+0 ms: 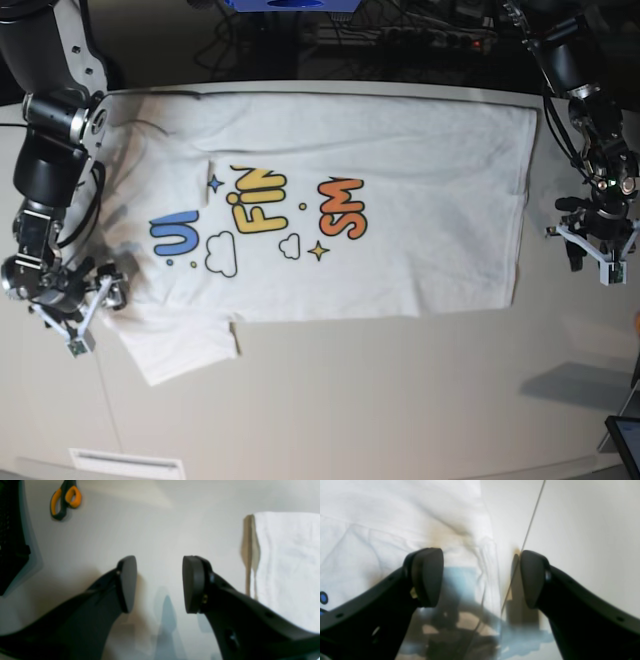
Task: Fold the T-shirt properly
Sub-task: 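Grasp the side edges of the shirt with both grippers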
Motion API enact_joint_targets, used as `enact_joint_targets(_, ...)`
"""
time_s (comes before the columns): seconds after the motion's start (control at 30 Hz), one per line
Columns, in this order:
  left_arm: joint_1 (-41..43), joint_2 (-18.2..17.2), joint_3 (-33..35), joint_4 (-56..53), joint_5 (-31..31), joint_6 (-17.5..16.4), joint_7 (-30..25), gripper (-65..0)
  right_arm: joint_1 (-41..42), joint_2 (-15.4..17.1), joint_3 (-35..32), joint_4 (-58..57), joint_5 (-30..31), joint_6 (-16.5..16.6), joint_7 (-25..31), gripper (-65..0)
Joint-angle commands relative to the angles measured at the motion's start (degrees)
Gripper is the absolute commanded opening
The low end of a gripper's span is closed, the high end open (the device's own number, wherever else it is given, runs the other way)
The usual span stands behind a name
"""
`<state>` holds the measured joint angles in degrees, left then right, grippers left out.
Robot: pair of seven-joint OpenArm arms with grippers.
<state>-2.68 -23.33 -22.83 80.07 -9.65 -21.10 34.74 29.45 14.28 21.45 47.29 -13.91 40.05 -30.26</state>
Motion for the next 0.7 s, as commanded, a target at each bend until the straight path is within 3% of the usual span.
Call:
enact_joint_targets(0.0,-0.8,-1.3,-0.2,0.9,-0.3,0.1,-1.2,-34.8,2.0,1.0,0.0,0.8,0.5,-0.1,1.1,-22.5)
enact_joint_targets(0.37,-1.2,-1.2,-0.2,0.9,-0.3,0.1,-1.2,-34.6,2.2,1.2,0.0,-1.7,0.5,-0.1,1.2,-64.0)
enact_joint_targets(0.67,-3.3,-1.1,-0.2,-2.0,-0.8,0.0,-1.0,-34.3,2.2,1.2,0.1,-4.4,0.4,-0.1,3.9,-64.7)
